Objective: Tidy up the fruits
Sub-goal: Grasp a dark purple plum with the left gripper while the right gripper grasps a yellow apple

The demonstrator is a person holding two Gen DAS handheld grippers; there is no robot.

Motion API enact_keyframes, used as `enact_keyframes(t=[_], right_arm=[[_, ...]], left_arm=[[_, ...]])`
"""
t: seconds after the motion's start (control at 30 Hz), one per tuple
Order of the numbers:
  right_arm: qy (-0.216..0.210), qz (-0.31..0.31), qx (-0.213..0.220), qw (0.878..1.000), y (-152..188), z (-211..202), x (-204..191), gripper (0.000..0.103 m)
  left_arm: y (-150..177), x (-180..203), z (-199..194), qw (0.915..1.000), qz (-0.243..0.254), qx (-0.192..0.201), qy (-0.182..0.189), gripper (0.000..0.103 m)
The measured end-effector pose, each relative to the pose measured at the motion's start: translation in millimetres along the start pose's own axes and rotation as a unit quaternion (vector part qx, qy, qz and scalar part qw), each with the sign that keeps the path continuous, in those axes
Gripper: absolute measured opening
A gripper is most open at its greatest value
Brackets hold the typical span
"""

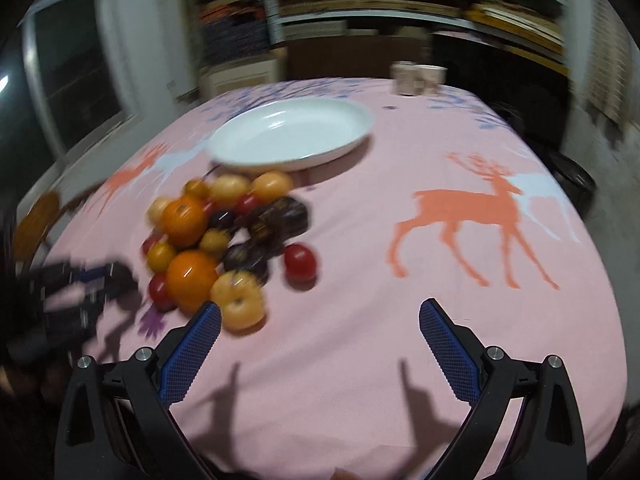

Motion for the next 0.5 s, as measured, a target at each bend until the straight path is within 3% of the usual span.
enact_keyframes(t=[0.03,0.1,0.13,0.3,0.5], right_arm=[[-0.004,-0.028,0.0,1.0,1.0,2.9,-9.4,0.098],[0.003,-0.079,0.006,0.997,3.3,11.0,-28.0,0.081],[-0.001,-0.087,0.005,0.996,3.0,14.5,-32.9,0.078],[-0.026,-0.084,-0.012,0.996,0.4,40.0,-38.2,0.072],[-0.05,-0.093,-0.017,0.994,-4.6,54.5,-48.7,0.044]], left_arm=[[-2.1,-1.7,-2.2,1.0,-0.002,0.003,-0.001,0.028],[-3.4,-2.6,-4.0,1.0,-0.003,0.004,-0.002,0.028],[-2.8,-2.2,-3.5,1.0,-0.002,0.001,-0.002,0.028],[1.5,-2.1,-3.5,1.0,-0.001,-0.006,0.0,0.028],[4.2,-3.6,-0.6,0.9999,-0.005,-0.009,0.003,0.028]])
Point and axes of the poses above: each gripper's, at about its wrist camera, not at the fingertips, and z roughly the way its jaws point, x to its right, y to its underside, the point moved 5 cm from there along z, roughly the way its jaws point, and after that the axes turned 8 degrees about -z, right-handed, at the moved point
